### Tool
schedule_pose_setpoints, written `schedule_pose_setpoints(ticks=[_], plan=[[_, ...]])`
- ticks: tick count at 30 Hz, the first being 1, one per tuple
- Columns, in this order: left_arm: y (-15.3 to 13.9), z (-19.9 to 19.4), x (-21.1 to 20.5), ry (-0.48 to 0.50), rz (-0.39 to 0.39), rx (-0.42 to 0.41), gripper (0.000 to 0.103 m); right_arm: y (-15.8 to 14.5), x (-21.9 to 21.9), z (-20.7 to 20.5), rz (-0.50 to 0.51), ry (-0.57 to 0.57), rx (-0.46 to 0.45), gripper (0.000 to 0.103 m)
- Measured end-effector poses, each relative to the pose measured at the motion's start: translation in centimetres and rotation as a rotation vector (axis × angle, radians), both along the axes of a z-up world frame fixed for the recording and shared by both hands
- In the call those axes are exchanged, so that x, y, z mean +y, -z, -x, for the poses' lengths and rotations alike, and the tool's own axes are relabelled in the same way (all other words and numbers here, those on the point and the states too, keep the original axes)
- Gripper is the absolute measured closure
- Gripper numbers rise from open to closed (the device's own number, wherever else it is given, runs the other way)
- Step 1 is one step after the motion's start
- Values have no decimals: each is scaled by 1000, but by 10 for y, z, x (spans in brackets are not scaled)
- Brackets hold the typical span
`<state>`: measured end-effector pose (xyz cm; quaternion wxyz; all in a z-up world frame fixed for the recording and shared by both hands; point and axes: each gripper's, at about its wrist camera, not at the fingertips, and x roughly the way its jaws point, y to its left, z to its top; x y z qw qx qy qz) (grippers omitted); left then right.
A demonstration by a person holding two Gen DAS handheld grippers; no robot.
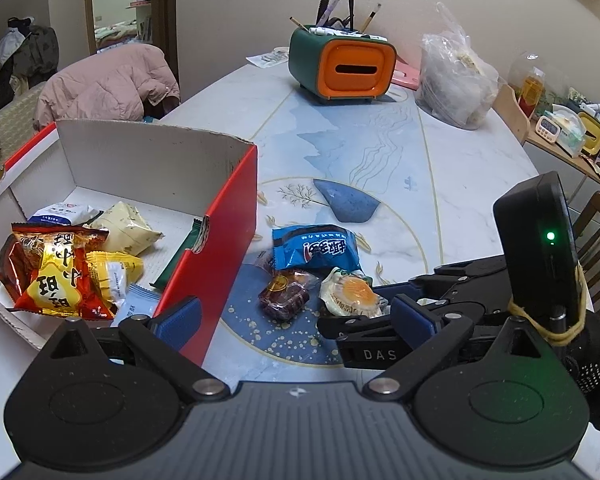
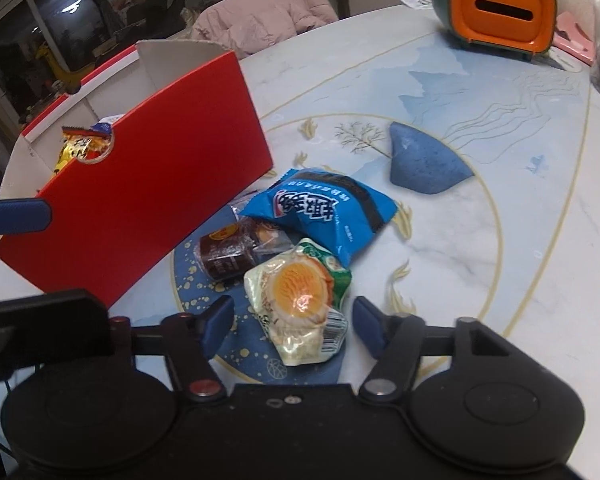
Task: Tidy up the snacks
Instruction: 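Grasp the clear yolk pastry with the right tool while the left tool grasps the brown chocolate candy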
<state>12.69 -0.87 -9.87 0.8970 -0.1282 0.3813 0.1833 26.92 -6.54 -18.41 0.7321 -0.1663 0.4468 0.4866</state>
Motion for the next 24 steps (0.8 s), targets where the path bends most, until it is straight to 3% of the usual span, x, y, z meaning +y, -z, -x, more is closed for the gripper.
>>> schedule_pose_setpoints(ticks=[3,15,22,24], plan=[[4,-3,0,-6,0,10,2,-1,-1,0,-3,-22,-6,57],[22,-30,-7,7,-10,42,11,-4,-42,-9,13,-16,-41,58],[52,-57,-1,-52,-38,126,32,-6,-74,-9,10,4,-29,58],[59,-62,1,-60,-42,138,33,-6,-78,-7,5,4,-31,58]])
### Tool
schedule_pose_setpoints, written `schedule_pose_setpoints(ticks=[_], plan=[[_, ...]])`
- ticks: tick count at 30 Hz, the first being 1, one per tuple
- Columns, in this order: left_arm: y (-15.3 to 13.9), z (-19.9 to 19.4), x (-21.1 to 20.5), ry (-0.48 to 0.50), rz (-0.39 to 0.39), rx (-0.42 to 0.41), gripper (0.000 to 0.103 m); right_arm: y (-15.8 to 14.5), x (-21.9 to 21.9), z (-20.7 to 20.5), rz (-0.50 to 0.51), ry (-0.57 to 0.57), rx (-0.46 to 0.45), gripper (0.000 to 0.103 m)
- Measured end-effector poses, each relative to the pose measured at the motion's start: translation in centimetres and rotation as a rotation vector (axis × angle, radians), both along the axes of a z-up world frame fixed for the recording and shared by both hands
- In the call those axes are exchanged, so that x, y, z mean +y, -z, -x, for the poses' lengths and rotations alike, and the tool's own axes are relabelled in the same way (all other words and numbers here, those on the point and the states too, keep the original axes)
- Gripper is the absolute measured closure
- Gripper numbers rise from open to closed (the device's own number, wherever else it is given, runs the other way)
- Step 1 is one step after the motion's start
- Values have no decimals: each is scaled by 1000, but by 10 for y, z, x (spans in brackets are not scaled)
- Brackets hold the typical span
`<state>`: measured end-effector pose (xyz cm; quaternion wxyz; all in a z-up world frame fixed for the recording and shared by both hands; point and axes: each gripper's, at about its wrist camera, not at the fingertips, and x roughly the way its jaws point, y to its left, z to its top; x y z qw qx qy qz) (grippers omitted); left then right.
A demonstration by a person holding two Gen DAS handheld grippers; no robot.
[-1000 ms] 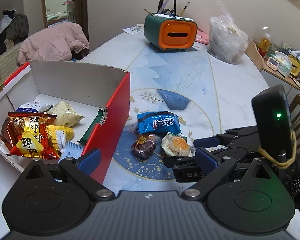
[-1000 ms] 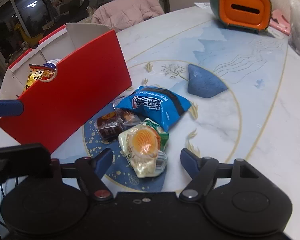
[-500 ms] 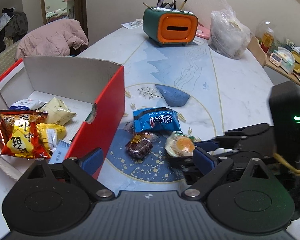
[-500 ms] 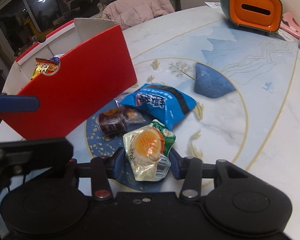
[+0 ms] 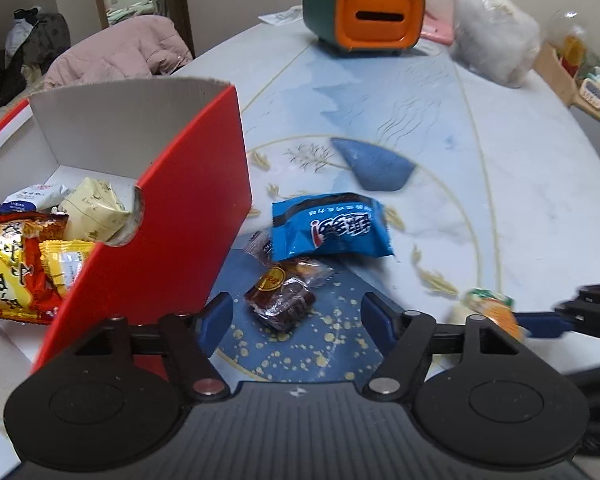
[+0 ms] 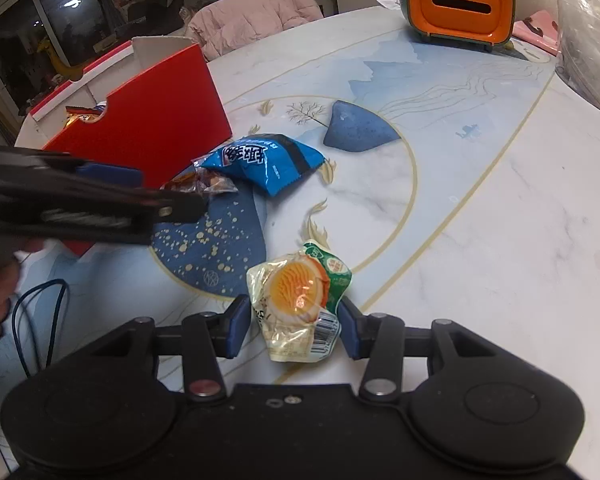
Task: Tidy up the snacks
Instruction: 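Grasp the clear yolk pastry with the right tool while the left tool grasps the brown chocolate candy, then carry both snacks into the box and open both tools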
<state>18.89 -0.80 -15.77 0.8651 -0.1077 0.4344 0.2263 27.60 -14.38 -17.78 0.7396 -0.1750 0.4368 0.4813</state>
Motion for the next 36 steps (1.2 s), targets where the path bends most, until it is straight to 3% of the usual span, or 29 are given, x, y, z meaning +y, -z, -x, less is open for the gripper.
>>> schedule_pose_setpoints(ticks=[13,19,21,36], plan=[[18,-15,11,-8,70,19,34,3,-11,1,-32,31,17,58],[14,-19,18,-53,64,27,61,2,-14,2,-41,42,20,58],[14,-20,20,-59,68,31,64,2,-14,2,-44,47,19,58],[3,9,8,4,124,44,66,0,-22,16,-39,135,27,59]])
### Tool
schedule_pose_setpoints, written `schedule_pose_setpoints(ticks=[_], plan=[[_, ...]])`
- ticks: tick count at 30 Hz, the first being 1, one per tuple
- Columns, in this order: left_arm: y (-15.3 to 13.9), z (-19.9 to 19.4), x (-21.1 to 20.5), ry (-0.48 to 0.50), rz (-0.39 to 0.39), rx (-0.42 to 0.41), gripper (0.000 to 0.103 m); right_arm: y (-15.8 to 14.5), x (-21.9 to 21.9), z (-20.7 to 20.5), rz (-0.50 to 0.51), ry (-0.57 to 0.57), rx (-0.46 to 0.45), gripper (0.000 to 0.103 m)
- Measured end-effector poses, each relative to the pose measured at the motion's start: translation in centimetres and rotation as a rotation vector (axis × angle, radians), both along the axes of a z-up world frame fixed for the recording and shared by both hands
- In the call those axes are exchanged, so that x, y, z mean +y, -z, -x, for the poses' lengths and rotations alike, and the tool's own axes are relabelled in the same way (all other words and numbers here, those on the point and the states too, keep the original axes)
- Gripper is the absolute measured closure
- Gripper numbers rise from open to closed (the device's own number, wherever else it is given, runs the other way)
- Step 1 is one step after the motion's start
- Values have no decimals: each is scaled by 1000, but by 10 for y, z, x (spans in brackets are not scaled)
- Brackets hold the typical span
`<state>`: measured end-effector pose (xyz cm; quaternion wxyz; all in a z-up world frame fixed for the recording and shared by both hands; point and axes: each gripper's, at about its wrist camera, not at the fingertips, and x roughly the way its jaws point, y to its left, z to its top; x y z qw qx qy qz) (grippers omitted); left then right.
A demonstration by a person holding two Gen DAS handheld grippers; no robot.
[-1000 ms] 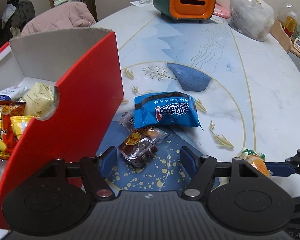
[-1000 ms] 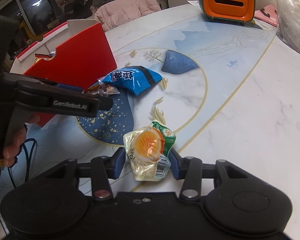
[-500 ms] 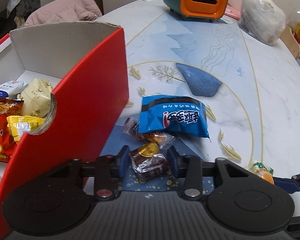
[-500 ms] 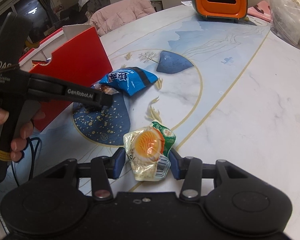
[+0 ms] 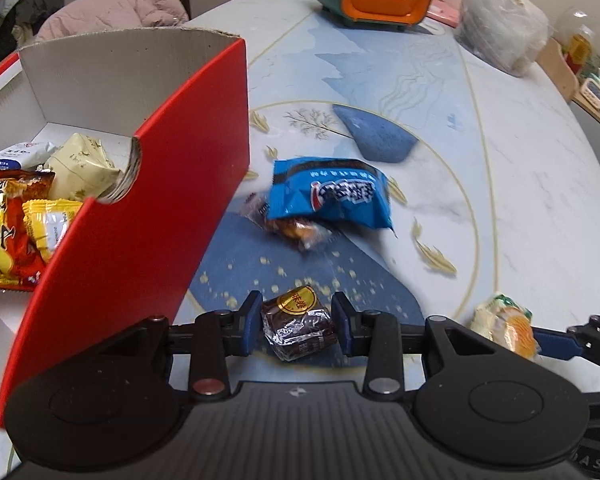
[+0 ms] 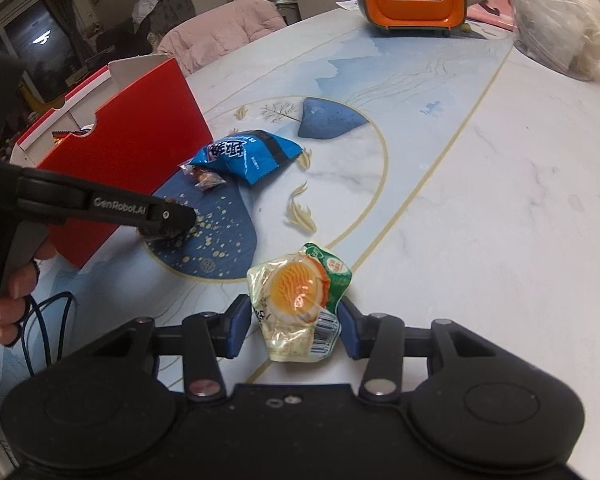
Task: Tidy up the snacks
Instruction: 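Carry both snacks into the box and open both tools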
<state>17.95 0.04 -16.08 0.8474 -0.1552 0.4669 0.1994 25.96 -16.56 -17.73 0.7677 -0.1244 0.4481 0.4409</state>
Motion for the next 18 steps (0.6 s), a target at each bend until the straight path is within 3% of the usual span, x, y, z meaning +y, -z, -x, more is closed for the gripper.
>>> schedule_pose_setpoints(ticks=[9,18], plan=[[-28,34,-6,60,19,-15,66,-22,-1,34,-15,19,-15,59],[-61,68,3,112,48,-52,66,-64,8,72,-23,46,-71,59]])
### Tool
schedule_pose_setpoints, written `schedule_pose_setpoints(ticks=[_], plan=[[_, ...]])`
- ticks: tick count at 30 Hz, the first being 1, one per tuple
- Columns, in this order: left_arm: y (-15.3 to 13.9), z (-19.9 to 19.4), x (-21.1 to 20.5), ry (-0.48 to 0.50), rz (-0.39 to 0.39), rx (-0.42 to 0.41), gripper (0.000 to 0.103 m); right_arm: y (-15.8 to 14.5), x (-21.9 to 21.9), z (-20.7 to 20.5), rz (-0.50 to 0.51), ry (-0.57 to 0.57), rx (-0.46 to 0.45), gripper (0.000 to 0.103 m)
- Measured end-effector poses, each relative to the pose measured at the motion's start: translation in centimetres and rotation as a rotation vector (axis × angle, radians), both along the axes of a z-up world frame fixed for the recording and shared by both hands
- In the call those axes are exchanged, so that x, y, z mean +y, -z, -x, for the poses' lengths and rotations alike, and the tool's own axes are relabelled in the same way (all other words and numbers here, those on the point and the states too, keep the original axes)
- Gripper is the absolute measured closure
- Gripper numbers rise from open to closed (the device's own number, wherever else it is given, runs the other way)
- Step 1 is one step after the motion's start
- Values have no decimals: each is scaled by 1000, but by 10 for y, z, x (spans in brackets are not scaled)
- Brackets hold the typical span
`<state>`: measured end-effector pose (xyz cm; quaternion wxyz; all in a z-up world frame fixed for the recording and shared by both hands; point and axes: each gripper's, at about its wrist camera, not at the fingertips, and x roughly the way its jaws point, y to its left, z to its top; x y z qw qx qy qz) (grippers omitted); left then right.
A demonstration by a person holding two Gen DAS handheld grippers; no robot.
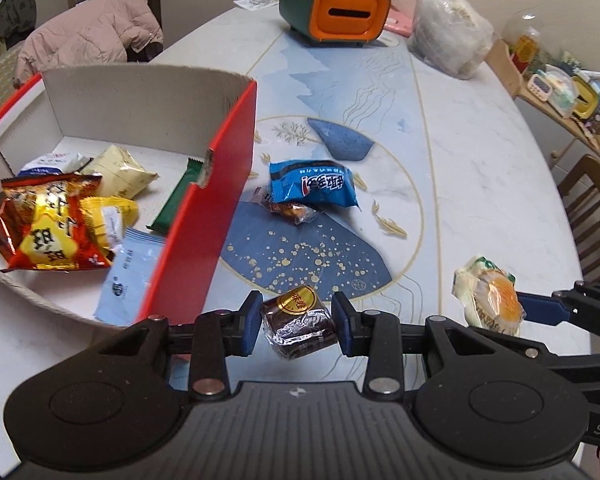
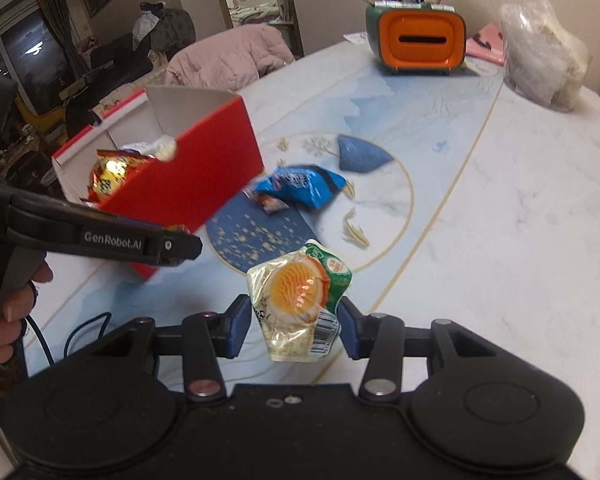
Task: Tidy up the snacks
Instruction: 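Carry both snacks into the box and open both tools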
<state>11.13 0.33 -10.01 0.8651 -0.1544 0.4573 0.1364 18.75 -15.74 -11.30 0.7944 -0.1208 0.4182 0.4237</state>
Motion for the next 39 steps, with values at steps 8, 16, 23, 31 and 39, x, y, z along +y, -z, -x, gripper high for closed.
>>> schedule_pose_setpoints(ticks=[8,16,23,31,39], plan=[[-31,24,24,48,5,-52,66,-34,26,29,-19,20,-43,59],[-59,47,70,64,-19,-95,66,-58,71,52,-40,20,-70,59],[-74,62,121,75,-38,-110,66,-72,124,70,-34,6,-110,59],[-83,70,175,70,-73,-118,66,-76,180,79,-14,35,-137,59],[-82,65,217,80,-109,-107,66,-70,221,76,2,96,-153,59]])
